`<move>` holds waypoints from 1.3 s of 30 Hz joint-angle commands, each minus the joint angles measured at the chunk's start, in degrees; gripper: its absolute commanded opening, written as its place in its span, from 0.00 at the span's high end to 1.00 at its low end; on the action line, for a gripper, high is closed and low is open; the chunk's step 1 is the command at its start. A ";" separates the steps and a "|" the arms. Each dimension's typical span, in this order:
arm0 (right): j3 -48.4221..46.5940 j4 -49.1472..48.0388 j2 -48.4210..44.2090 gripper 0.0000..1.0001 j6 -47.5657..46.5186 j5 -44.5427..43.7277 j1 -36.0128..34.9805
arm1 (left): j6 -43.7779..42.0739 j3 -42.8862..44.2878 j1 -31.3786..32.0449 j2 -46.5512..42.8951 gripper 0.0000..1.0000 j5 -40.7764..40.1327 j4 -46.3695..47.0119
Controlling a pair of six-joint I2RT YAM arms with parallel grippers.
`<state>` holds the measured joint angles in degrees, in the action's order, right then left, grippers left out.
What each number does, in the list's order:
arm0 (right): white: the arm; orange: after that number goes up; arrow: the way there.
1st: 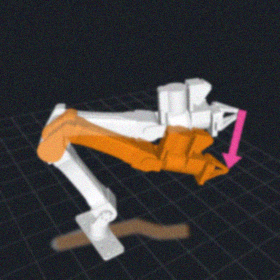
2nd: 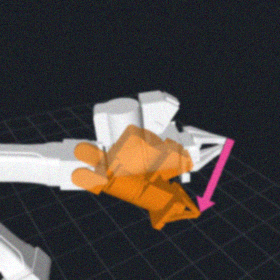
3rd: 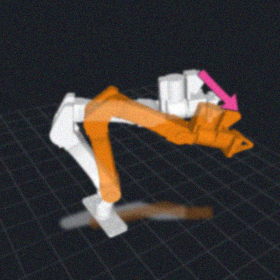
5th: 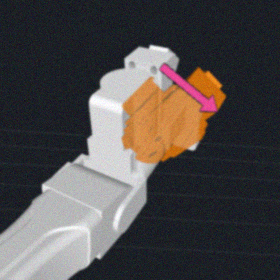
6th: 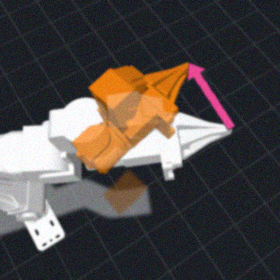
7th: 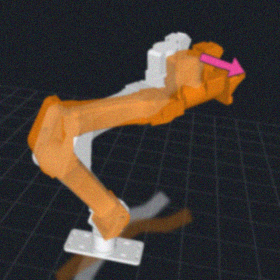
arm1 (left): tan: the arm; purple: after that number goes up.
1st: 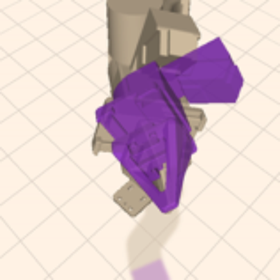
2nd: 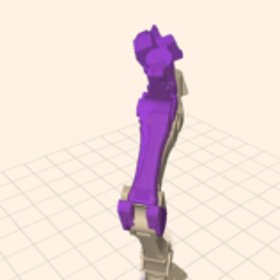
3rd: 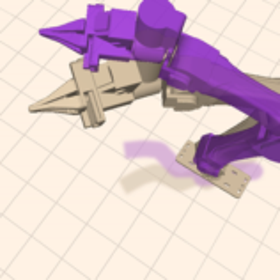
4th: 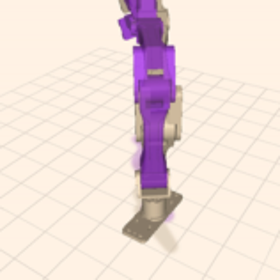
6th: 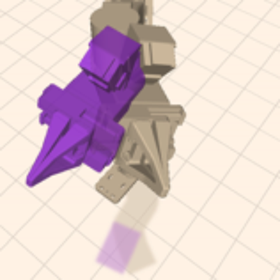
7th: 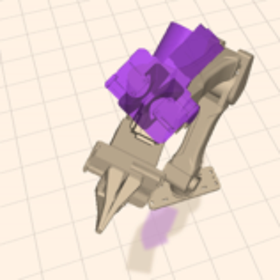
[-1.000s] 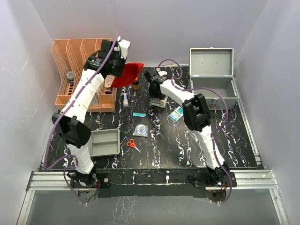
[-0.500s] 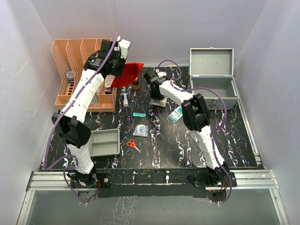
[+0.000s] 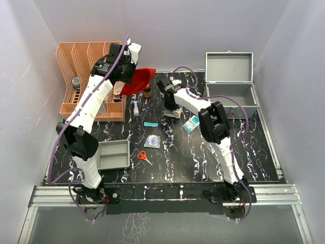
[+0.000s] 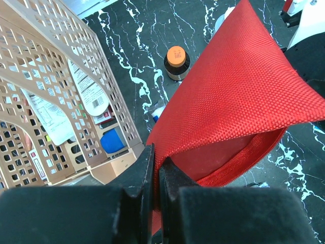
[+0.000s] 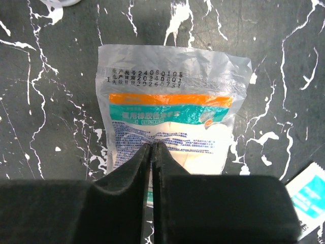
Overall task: Organize the medicine kit
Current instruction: Pick up the medical item at the center of the board.
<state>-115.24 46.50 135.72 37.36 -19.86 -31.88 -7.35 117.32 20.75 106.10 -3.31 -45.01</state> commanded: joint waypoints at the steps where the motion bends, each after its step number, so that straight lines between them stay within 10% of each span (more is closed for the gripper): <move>1: 1.55 -1.76 -4.15 0.80 -0.71 2.09 -0.38 | 0.84 -0.08 0.08 -3.27 1.00 1.19 0.45; 6: -1.06 -2.11 -2.99 0.42 0.13 5.10 -0.36 | 0.84 -0.20 0.11 -3.26 1.00 1.64 0.45; 12: -3.31 -0.02 -0.93 0.37 0.33 4.72 -0.44 | 0.68 -0.23 0.09 -3.51 1.00 1.73 0.37; 30: 1.71 10.24 0.44 0.54 -1.75 -3.75 -2.44 | 1.31 -1.60 0.12 -4.57 1.00 2.61 0.41; 39: 2.43 9.59 -2.36 0.99 -1.77 -3.79 -2.57 | 1.37 -1.50 0.08 -4.18 1.00 2.63 0.62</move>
<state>-113.73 52.60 134.82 35.77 -23.11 -34.57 -6.74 116.11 20.75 106.06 -1.30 -44.97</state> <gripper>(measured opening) 0.066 0.019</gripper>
